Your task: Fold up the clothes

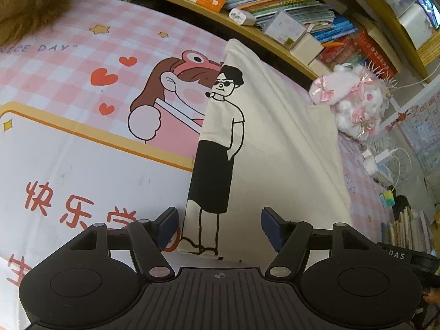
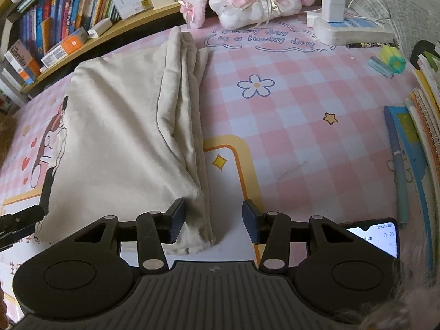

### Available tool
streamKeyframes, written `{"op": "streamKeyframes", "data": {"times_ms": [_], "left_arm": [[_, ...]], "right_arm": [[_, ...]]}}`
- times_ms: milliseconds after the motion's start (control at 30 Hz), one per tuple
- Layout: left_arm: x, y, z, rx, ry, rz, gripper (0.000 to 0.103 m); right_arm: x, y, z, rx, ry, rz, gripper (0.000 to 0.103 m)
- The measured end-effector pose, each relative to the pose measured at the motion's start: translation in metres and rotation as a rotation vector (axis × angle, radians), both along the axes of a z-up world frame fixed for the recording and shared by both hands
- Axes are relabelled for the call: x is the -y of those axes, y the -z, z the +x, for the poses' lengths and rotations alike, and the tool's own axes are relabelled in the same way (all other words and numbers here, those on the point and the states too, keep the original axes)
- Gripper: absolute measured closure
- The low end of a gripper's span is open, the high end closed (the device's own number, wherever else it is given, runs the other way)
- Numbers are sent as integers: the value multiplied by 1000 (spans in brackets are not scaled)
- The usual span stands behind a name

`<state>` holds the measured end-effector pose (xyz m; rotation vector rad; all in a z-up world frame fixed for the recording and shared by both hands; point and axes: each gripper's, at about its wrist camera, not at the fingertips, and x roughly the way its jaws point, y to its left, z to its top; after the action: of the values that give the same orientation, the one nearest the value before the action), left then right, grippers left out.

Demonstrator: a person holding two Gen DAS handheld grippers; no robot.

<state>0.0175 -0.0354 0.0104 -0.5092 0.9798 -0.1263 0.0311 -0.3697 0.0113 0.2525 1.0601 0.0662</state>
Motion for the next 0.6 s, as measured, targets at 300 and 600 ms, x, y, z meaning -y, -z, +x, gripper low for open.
{"op": "streamKeyframes", "data": {"times_ms": [300,600], "left_arm": [[-3,3,2,8,-33,-49,36],[-2,2,-1,14,-46,-26,50]], "right_arm": [[-1,0,3,1,23,9,59],[2,1,-3,16,40,48,64]]}}
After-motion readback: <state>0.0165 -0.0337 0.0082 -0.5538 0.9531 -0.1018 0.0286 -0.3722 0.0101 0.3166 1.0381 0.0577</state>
